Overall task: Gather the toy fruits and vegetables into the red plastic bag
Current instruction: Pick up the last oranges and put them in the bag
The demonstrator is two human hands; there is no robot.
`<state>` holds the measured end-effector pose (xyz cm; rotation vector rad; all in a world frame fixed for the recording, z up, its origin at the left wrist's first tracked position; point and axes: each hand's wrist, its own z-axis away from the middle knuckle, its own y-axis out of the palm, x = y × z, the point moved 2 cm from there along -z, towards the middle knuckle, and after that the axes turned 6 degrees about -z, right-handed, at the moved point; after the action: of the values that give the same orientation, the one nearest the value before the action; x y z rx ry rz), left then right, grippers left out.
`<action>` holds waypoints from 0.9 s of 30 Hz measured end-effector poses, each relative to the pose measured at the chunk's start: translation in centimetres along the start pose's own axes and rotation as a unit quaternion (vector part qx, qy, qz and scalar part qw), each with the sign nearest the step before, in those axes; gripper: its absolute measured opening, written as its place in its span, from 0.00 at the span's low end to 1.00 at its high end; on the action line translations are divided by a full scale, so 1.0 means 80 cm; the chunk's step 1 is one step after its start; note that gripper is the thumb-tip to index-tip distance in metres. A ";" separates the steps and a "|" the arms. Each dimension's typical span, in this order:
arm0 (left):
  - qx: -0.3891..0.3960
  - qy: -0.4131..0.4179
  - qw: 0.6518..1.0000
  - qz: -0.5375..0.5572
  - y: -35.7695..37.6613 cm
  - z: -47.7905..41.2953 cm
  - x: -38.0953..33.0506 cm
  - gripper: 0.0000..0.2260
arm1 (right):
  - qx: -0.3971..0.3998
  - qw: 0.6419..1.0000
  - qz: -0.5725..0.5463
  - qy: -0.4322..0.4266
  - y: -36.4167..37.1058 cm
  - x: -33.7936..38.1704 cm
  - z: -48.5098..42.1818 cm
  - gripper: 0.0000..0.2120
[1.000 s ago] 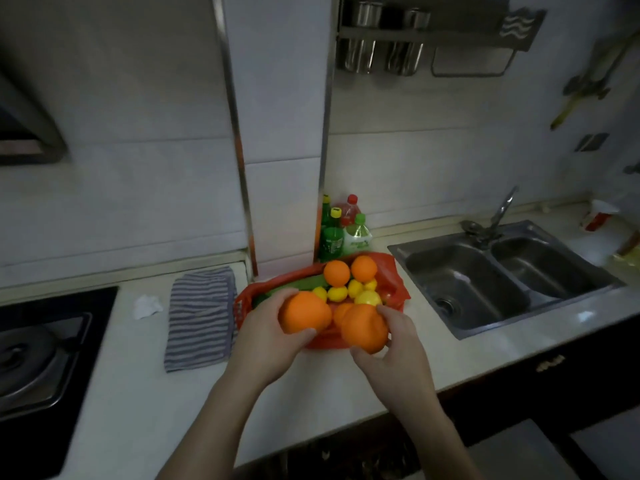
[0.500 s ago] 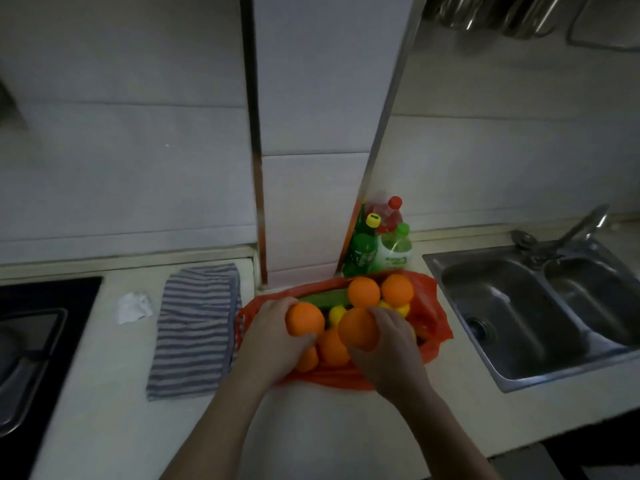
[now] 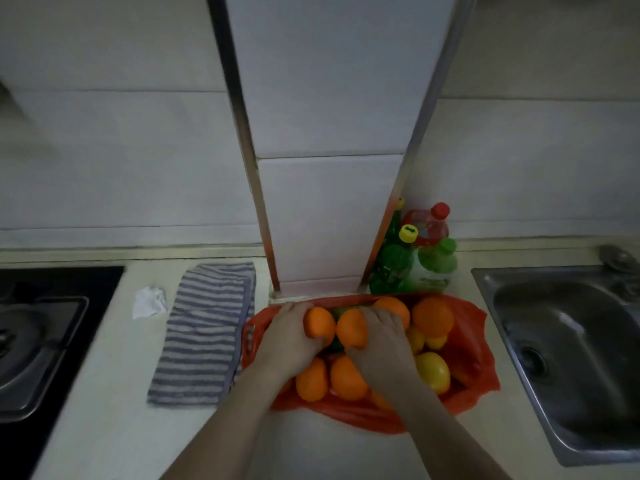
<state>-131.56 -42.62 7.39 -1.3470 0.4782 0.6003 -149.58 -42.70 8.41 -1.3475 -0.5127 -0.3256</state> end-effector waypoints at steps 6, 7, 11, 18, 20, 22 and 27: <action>-0.028 -0.005 0.999 -0.015 0.019 -0.019 0.009 0.26 | 0.027 0.999 0.029 -0.029 0.010 -0.014 -0.031 0.35; -0.034 -0.003 0.999 -0.016 0.021 -0.021 0.010 0.25 | 0.027 0.998 0.036 -0.035 0.012 -0.016 -0.034 0.35; -0.043 0.006 0.999 -0.030 0.029 -0.022 0.014 0.21 | 0.020 0.997 0.060 -0.047 0.016 -0.018 -0.039 0.34; -0.034 0.009 0.999 -0.041 0.037 -0.019 0.029 0.21 | 0.034 0.995 0.078 -0.050 0.027 -0.028 -0.040 0.35; -0.028 0.008 0.999 -0.043 0.036 -0.018 0.031 0.25 | 0.031 0.995 0.079 -0.052 0.028 -0.029 -0.040 0.35; -0.025 0.007 0.999 -0.046 0.035 -0.018 0.034 0.27 | 0.024 0.995 0.077 -0.053 0.029 -0.028 -0.039 0.34; -0.020 0.006 0.999 -0.039 0.036 -0.019 0.036 0.29 | 0.019 0.996 0.071 -0.055 0.030 -0.027 -0.038 0.33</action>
<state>-131.21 -43.47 3.17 -1.4023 0.4232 0.5397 -149.73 -45.33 4.86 -1.3618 -0.5080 -0.1246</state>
